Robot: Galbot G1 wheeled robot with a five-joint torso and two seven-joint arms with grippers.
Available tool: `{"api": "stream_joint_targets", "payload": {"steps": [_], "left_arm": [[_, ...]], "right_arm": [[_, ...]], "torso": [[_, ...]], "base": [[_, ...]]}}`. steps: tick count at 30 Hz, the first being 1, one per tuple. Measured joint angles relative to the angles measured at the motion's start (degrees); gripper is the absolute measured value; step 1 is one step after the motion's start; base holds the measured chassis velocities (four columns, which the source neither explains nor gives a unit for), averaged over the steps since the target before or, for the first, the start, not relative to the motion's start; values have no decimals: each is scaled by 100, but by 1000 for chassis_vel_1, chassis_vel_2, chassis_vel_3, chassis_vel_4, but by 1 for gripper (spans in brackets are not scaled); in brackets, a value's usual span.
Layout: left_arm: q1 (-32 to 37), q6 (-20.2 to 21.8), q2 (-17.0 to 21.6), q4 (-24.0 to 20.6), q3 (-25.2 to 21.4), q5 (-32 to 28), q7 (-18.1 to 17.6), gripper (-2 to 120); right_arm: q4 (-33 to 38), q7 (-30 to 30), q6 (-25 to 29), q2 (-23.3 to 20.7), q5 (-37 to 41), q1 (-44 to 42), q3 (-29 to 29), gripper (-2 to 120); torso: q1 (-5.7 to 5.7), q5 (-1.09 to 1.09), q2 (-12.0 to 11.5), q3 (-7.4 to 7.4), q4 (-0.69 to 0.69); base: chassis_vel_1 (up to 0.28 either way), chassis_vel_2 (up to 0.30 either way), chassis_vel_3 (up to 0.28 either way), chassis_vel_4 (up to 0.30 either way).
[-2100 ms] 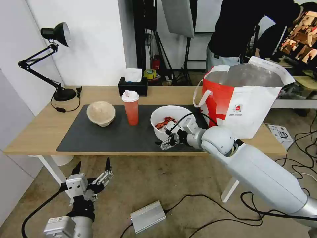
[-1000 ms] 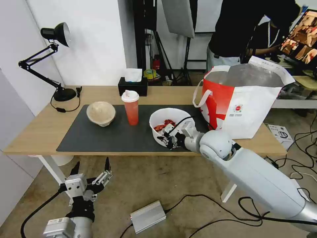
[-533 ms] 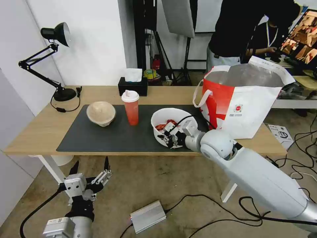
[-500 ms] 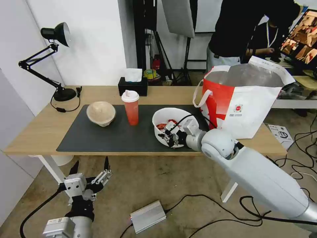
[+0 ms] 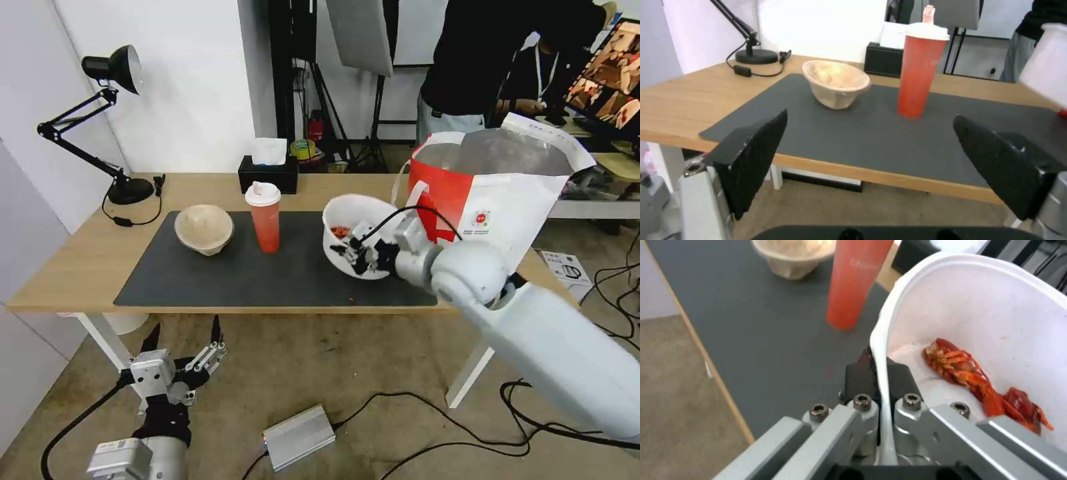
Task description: Pick up the trash from the table and place it into the takeout bag.
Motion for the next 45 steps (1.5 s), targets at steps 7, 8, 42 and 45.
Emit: {"api": "stream_joint_targets", "payload": {"steps": [7,8,42,45], "left_arm": [[22,0,0,0,-15,-12,7,100],[24,0,0,0,-15,-13,7,100],[-16,-125,-4,0,-7,-40,16,100],[-13,-159,-4,0,26,-44,16,100]], "right_arm": [[180,-3,1,-24,209,46,111,0],[211,-2,1,-25,252,54,126,0],[534,195,-1,-272,1638,939,211,0],[494,228,-1,-284,1746,1039,241,0]], "torso": [[0,0,0,0,0],[0,0,0,0,0],[0,-1,1,0,0],[0,-1,1,0,0]], "base": [[0,0,0,0],[0,0,0,0],[0,0,0,0],[0,0,0,0]]}}
